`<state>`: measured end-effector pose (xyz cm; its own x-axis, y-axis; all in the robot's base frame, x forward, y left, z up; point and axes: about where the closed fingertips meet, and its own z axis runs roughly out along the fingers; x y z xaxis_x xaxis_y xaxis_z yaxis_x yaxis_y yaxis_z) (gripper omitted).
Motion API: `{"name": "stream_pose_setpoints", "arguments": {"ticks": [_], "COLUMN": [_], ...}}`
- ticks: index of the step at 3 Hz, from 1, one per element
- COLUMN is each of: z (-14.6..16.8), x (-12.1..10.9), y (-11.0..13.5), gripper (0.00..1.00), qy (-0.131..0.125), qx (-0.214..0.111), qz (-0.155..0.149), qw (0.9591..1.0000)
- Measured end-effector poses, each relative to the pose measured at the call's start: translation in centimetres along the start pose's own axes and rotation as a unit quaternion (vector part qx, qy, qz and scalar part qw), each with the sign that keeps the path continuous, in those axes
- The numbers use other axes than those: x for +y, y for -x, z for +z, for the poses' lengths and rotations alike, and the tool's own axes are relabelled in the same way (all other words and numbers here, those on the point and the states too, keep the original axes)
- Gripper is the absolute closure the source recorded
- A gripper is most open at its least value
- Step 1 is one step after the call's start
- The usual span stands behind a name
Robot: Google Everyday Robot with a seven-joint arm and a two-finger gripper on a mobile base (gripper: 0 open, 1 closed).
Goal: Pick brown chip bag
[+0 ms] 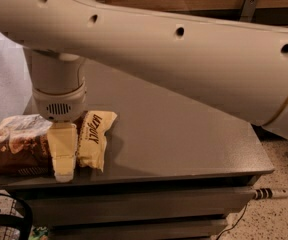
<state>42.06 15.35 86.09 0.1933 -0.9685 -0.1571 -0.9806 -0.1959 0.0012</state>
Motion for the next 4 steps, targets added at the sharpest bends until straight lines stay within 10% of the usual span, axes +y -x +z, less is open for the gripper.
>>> {"name": "stream_pose_setpoints", "arguments": {"ticks": [2,4], "z": [2.83,2.59], "x": [0.98,1.01], "y": [0.08,0.18], "gripper": [0.12,0.74], "qy": [0.022,0.021], "qx": [0.007,0.006], "qz": [0.0,0.0], "qw": [0.9997,0.9998]}}
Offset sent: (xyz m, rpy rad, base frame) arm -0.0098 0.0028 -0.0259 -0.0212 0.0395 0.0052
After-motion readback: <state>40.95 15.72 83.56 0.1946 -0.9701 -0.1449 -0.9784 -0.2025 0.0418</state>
